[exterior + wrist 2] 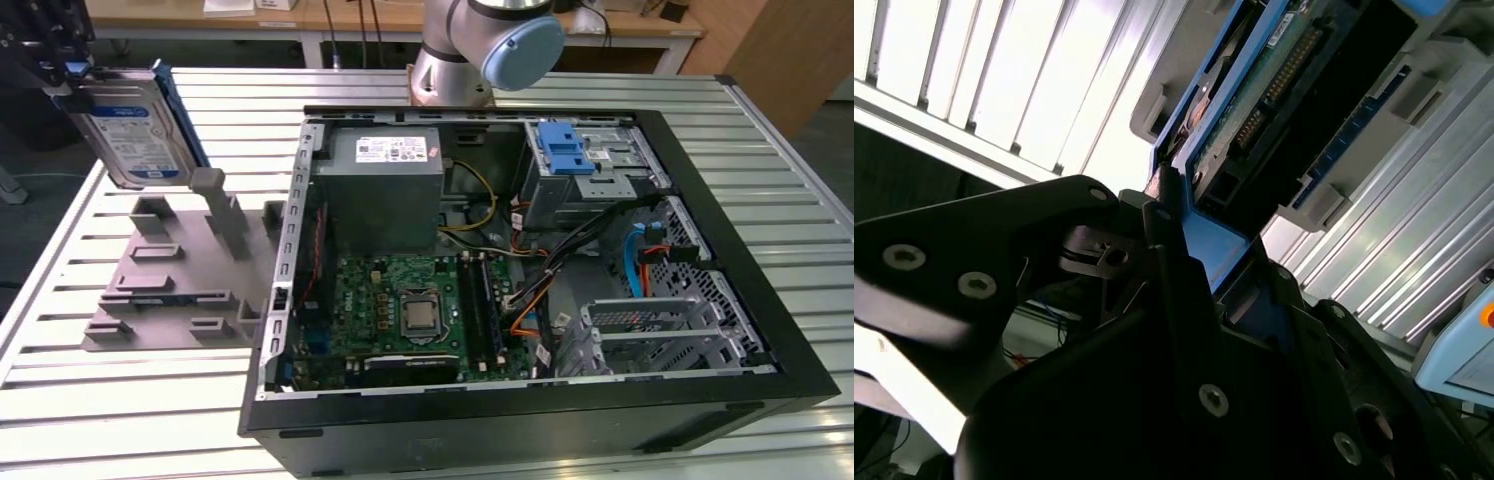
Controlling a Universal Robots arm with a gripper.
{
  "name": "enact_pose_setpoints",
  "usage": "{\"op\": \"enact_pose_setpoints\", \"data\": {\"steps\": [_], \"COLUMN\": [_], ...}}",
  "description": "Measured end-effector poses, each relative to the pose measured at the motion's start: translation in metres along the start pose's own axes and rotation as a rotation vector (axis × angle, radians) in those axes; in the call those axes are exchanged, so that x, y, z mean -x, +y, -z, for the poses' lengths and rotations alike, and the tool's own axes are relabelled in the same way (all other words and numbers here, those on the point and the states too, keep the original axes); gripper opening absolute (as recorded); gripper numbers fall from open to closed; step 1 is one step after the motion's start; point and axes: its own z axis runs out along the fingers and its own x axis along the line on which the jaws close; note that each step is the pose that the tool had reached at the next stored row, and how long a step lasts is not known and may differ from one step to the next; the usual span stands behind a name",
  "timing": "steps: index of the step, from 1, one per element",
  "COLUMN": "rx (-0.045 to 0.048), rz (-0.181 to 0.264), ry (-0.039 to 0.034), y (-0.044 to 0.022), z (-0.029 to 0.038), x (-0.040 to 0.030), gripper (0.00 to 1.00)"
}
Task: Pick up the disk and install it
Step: 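Pick up the disk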
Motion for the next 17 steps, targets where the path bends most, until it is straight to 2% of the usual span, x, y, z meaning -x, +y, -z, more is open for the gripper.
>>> {"op": "enact_pose_setpoints", "data": {"steps": [17], "rx": [-0.0036], "rz": [0.000], "ry": [-0.0004], "y": [0.0015], "z": [0.0136], "x": [0.0000], "gripper": [0.36]}}
